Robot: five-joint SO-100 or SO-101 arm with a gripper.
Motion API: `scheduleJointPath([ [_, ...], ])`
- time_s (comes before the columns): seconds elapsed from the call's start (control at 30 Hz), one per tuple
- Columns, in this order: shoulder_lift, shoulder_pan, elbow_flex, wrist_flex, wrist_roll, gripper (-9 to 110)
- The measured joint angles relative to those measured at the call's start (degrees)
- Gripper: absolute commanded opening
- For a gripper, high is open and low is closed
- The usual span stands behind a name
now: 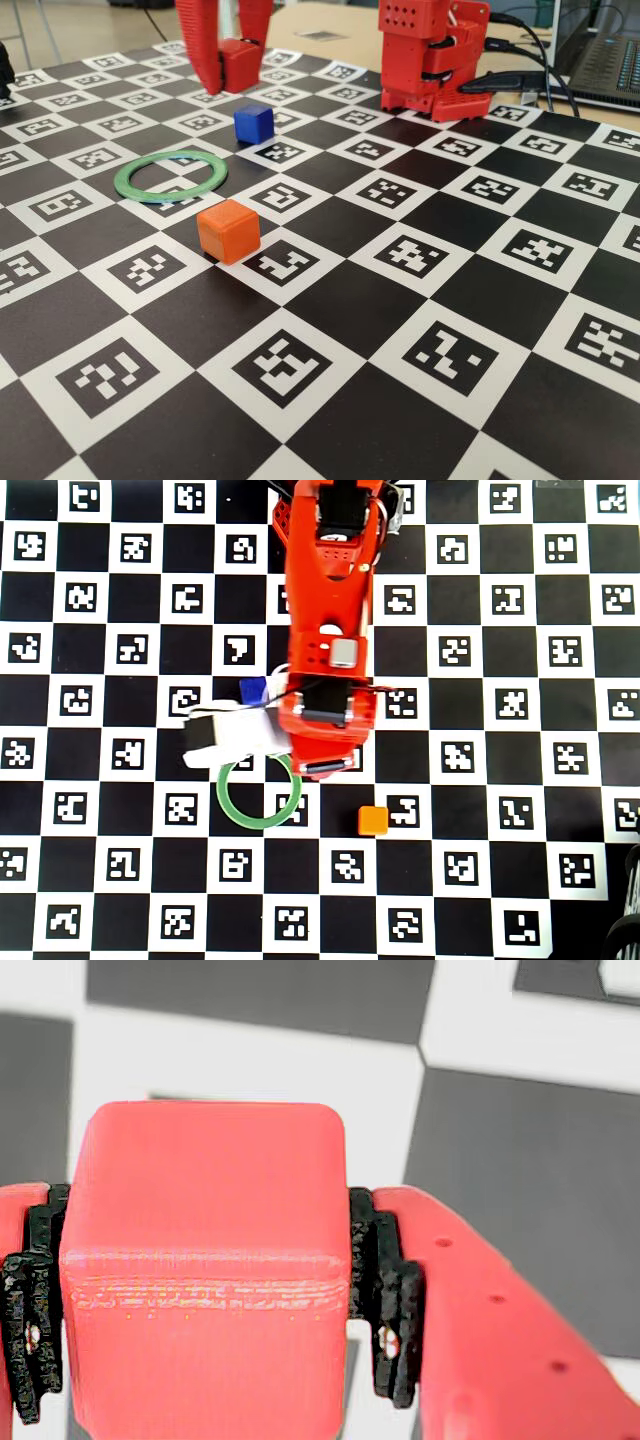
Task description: Grab the red cube then put it in the green circle then put the blue cube on top and finally the orange cube on top
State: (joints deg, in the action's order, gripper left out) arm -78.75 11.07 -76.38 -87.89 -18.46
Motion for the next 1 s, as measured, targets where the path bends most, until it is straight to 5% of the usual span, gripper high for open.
scheduleJointPath([
  [1.0,15.5,4.8,1.1,12.3,4.8,9],
])
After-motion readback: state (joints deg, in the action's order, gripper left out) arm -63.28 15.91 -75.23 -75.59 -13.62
